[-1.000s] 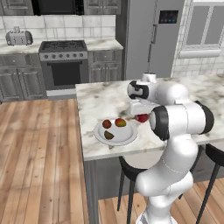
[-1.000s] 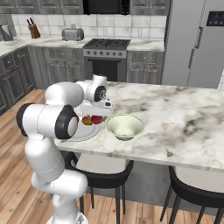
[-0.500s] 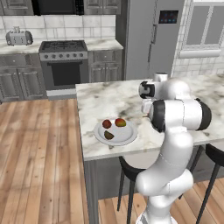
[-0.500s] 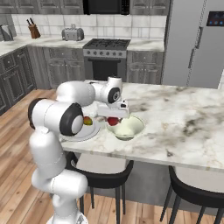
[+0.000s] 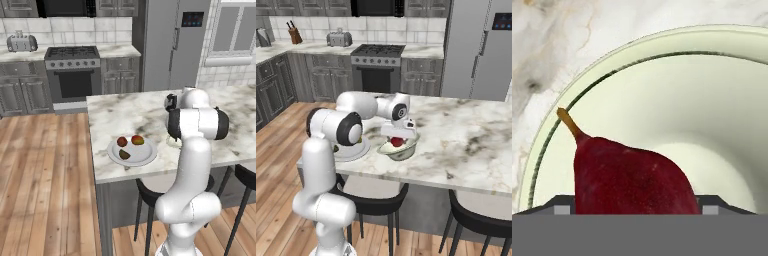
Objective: Take the fruits from the plate on the dining counter and place two fruits in each bowl.
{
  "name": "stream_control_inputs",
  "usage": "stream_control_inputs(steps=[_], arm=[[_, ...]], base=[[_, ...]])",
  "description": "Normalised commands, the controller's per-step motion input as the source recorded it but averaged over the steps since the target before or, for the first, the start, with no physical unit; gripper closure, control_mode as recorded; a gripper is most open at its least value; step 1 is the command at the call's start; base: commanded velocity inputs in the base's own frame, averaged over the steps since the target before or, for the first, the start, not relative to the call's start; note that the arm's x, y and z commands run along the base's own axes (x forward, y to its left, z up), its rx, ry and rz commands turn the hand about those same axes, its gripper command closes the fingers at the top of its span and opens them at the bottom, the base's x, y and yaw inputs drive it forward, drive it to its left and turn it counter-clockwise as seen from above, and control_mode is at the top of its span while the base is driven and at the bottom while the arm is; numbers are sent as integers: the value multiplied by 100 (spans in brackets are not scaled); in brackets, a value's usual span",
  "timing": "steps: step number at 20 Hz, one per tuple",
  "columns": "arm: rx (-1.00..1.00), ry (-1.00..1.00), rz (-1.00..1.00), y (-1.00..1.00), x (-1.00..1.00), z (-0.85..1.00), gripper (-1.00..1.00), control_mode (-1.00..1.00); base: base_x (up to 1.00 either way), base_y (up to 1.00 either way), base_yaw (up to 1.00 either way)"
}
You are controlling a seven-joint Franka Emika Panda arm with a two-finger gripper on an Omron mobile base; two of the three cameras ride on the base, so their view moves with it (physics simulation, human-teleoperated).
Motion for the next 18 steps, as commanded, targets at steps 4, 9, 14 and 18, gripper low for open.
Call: stream_control_inputs(steps=[4, 9, 14, 18], arm=[[0, 0, -4, -29, -35, 6, 100, -100], [0, 3, -5, -8, -33, -3, -100, -100], [0, 0, -3, -4, -40, 11, -100, -100], [0, 0, -9, -7, -52, 63, -100, -100]], base=[[0, 0, 0], [0, 0, 0], [0, 0, 0], [0, 0, 0]])
